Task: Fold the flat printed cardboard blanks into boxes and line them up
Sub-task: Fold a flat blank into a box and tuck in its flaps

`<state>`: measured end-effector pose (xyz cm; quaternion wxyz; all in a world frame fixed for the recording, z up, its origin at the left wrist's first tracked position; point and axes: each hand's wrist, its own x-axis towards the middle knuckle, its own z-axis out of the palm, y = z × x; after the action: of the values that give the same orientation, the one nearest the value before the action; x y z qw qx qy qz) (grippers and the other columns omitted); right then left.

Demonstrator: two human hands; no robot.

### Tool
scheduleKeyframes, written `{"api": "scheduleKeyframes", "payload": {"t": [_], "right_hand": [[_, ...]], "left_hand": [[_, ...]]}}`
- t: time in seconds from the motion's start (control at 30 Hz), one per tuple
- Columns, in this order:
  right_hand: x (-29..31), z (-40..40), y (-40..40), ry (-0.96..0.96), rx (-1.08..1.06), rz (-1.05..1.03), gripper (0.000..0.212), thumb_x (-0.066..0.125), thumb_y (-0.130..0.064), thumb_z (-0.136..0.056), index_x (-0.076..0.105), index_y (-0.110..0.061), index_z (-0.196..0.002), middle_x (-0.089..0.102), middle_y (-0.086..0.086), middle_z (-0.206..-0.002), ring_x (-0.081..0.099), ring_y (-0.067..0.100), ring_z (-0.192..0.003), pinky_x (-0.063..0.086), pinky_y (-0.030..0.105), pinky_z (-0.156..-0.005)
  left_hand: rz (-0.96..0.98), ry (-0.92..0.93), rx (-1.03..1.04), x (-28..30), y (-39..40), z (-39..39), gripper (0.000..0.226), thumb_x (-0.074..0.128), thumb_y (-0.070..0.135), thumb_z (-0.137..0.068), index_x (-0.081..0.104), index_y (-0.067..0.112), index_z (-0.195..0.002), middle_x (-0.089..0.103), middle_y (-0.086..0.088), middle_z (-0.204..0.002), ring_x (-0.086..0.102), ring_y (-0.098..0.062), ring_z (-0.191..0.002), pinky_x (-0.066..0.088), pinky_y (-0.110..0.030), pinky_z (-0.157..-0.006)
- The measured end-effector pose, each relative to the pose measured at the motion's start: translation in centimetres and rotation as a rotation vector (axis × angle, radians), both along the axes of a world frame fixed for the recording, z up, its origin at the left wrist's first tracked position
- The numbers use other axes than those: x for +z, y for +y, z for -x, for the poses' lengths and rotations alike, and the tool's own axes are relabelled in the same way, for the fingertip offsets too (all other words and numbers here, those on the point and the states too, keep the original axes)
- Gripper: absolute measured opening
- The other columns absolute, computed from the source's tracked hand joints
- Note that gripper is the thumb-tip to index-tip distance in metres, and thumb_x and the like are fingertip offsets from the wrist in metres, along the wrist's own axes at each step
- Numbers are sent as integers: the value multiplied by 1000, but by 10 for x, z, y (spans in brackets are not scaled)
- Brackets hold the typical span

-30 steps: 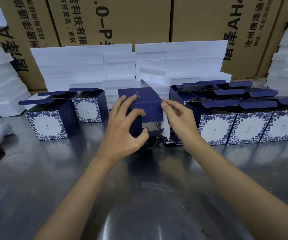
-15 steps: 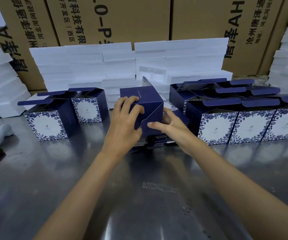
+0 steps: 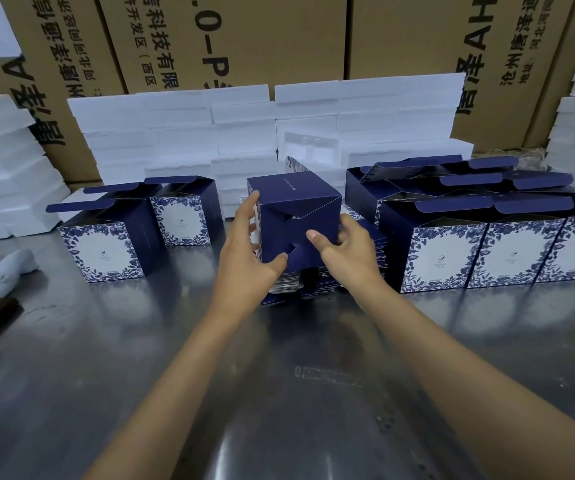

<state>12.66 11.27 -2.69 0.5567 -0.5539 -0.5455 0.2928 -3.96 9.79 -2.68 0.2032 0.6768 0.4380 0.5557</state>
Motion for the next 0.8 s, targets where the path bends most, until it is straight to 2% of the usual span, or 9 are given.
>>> {"api": "scheduleKeyframes", "payload": {"t": [0.1, 0.2, 0.33, 0.5, 0.6, 0.7, 0.8], "right_hand": [[0, 4, 2, -35, -52, -4, 30, 72, -33, -92, 62, -15, -114, 72, 8, -109, 64, 27, -107, 53, 50, -94], [0, 5, 2, -38, -84, -2, 30, 73, -33, -91, 63, -15, -112, 72, 8, -109, 64, 27, -107, 53, 50, -94], [1, 5, 3, -42, -128, 9, 31, 73, -35, -89, 64, -16, -111, 72, 6, -108, 64, 28, -107, 53, 48, -93], [2, 1, 3, -25, -93, -3, 21, 75, -27, -88, 65, -21, -104, 75, 0, -99, 69, 23, -99, 55, 48, -92], [0, -2, 2, 1, -50, 0, 22, 78, -29, -86, 64, -26, -103, 75, -2, -105, 68, 20, -105, 54, 48, -96], [0, 0, 3, 4, -55, 1, 34, 79, -42, -83, 65, -25, -109, 74, -7, -108, 67, 17, -108, 54, 46, -96], [4, 1, 5, -40, -57, -27, 48, 81, -46, -80, 59, -26, -117, 73, -12, -105, 68, 14, -104, 55, 43, -94]], "left_hand": [[3, -12, -4, 0, 0, -2, 93, 78, 4, -78, 31, 39, -150, 53, 10, -137, 54, -16, -126, 54, -27, -94], [-1, -30, -15, 0, 0, -3, 92, 77, 2, -77, 32, 39, -149, 52, 22, -129, 55, -15, -123, 51, -13, -85], [-18, -32, -11, 0, 0, -5, 91, 78, 4, -77, 33, 40, -148, 47, 34, -126, 55, -14, -121, 49, -11, -82], [-23, -36, -16, -3, 2, -2, 91, 78, 5, -78, 33, 39, -149, 52, 21, -131, 55, -17, -121, 48, -10, -84], [-19, -33, -17, -3, 3, -2, 91, 77, 4, -78, 33, 40, -148, 52, 15, -135, 55, -15, -123, 47, -8, -86], [-18, -21, -8, -3, 3, -3, 91, 77, 5, -78, 32, 40, -149, 50, 12, -140, 54, -17, -124, 51, -17, -92], [-4, -14, 6, -2, 5, -2, 91, 77, 6, -79, 30, 41, -149, 48, 8, -145, 53, -20, -127, 52, -39, -100]]}}
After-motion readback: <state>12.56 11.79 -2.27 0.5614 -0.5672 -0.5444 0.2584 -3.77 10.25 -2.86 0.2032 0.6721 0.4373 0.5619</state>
